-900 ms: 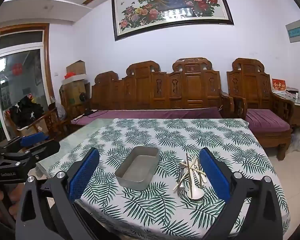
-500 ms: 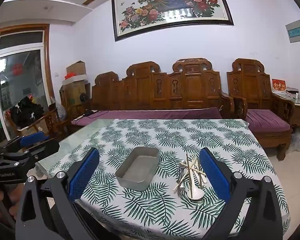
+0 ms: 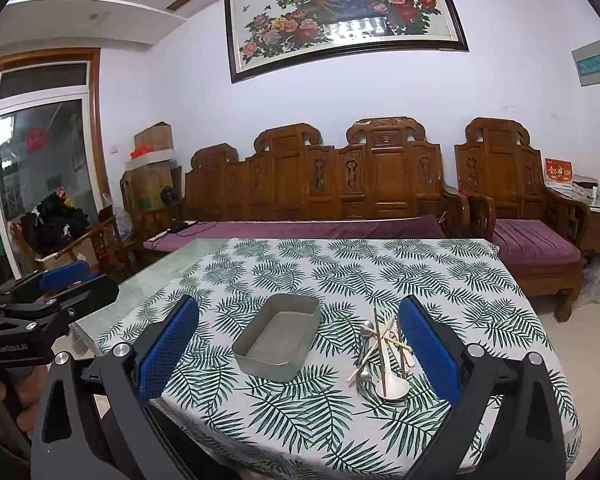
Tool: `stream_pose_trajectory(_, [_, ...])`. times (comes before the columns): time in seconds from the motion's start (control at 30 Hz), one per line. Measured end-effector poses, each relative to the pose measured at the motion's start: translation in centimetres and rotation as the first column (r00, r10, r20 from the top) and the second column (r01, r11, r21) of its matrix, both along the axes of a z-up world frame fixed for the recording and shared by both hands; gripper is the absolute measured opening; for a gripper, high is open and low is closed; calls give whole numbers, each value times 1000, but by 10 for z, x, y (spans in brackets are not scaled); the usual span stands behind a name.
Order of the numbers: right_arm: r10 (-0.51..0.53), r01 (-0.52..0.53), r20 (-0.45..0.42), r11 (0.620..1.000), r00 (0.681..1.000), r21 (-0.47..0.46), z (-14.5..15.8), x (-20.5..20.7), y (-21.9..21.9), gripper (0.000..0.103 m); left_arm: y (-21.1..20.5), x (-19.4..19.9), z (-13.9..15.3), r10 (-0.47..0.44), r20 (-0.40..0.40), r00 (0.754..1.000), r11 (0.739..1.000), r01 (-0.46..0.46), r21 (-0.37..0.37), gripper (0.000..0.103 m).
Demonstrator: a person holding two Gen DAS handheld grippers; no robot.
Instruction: Organize utensils
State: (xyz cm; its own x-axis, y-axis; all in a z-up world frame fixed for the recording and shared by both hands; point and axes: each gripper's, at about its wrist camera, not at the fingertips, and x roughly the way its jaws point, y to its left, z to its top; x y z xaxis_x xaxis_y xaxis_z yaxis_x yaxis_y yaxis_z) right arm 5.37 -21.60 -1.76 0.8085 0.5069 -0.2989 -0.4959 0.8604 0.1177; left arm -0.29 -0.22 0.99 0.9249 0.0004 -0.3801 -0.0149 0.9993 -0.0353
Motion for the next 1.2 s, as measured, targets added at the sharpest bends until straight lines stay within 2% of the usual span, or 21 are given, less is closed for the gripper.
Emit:
stream_pose_trajectory(0.27, [1,-1,0,1000,1000,2,0,0,0,101,1,6,7,3,-3,1000,1000,-3,-2,96])
stream_pose_trajectory(1.2, [1,-1,1,1000,1000,2,1,-1,1,101,1,1,1,9,5,1000,1000,-9,-3,97])
